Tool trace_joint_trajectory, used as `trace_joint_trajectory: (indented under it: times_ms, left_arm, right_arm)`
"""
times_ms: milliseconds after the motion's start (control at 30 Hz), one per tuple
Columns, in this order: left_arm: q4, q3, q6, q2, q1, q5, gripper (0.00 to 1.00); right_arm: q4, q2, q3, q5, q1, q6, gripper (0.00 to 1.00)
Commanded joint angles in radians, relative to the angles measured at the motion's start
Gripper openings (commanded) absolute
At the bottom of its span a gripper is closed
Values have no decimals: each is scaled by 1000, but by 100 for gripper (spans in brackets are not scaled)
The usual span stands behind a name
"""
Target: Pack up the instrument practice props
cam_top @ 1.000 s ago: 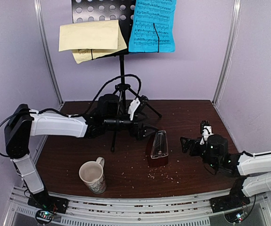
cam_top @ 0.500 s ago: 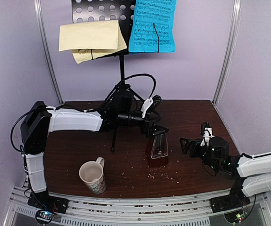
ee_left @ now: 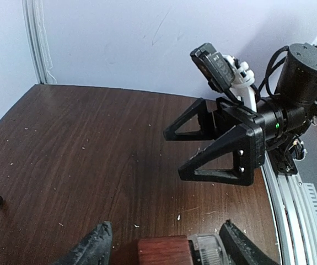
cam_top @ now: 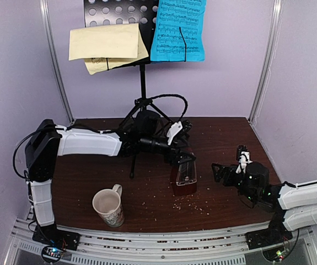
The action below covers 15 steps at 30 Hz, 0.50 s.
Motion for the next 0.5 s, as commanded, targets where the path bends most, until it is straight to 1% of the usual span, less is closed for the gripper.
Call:
trace_joint_trajectory:
  times_ms: [0, 100, 267, 367, 467]
  left_arm:
    - [13, -21, 28, -3, -7, -29, 65]
    - [13, -28, 29, -6, -8, -42, 58]
    - [19, -42, 29, -14, -11, -68, 50]
    - [27, -54, 22, -22, -13, -91, 48]
    - [28, -64, -10, -34, -19, -157, 46]
  right_arm:
    - [25, 0, -6, 21, -9, 15, 100]
    - [24, -1, -5, 26, -9, 17, 100]
    - [19, -4, -3, 34, -8, 17, 100]
    - [14, -8, -3, 39, -9, 15, 100]
    - [-2, -15, 8, 31, -9, 11, 100]
